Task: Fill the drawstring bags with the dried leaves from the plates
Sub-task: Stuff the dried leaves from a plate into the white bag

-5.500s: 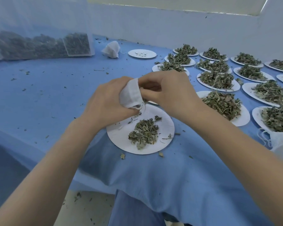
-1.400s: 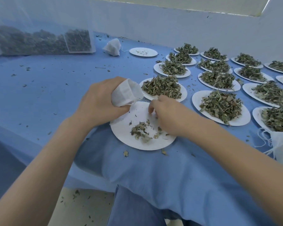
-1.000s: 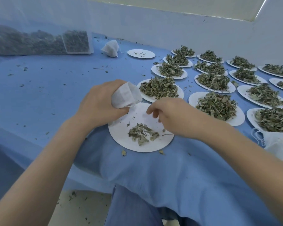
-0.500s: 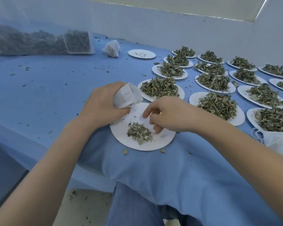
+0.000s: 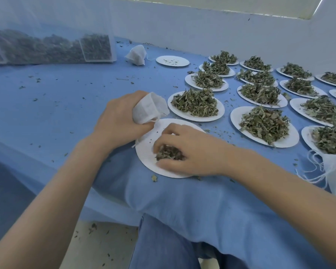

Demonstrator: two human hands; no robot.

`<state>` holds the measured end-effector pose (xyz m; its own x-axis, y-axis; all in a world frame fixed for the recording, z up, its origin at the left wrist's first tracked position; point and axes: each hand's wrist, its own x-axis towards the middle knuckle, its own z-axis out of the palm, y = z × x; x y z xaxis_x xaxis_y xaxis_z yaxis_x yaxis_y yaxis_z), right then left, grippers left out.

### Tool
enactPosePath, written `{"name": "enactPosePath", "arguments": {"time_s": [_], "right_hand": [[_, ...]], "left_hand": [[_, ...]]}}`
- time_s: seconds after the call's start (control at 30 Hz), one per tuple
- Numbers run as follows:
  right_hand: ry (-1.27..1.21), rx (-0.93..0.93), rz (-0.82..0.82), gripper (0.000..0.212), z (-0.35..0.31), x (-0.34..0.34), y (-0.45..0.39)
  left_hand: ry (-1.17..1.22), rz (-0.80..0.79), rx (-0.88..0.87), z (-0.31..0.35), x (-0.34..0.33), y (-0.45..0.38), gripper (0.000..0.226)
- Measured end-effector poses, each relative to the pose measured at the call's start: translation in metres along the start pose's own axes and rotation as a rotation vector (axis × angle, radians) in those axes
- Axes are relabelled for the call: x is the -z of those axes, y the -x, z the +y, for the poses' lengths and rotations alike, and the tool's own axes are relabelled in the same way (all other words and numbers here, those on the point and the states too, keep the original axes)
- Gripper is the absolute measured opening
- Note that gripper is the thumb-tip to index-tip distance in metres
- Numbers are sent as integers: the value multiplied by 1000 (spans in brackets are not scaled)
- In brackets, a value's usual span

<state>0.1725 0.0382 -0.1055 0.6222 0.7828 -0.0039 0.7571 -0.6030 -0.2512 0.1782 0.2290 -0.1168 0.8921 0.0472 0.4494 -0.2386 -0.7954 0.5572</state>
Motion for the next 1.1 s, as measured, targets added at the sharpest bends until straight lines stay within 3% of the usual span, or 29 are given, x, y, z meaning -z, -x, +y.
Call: {"name": "enactPosePath", "arguments": {"time_s": [0.13, 0.23, 0.33, 0.6, 0.83, 1.03, 1.1], "right_hand": [[-14, 25, 62, 27, 14, 3, 7], [-42, 7, -25, 46, 19, 6, 12], [-19, 26, -103, 41, 17, 5, 11], [-181, 34, 111, 16, 7, -3, 16], [-160, -132, 118, 18, -7, -1, 11], [-580, -174, 368, 13, 11, 42, 10], [-583, -160, 435, 16, 12, 53, 5]], "left_hand": [[-32, 27, -8, -2, -2, 1, 37], [-34, 8, -12, -1, -3, 1, 38], [-45, -20, -24, 0, -3, 1, 37], [-41, -34, -16, -1, -5, 3, 34], [-34, 2, -21, -1, -7, 4, 37], [-24, 13, -66, -3, -7, 5, 44], [-36, -1, -91, -2, -7, 5, 46]]}}
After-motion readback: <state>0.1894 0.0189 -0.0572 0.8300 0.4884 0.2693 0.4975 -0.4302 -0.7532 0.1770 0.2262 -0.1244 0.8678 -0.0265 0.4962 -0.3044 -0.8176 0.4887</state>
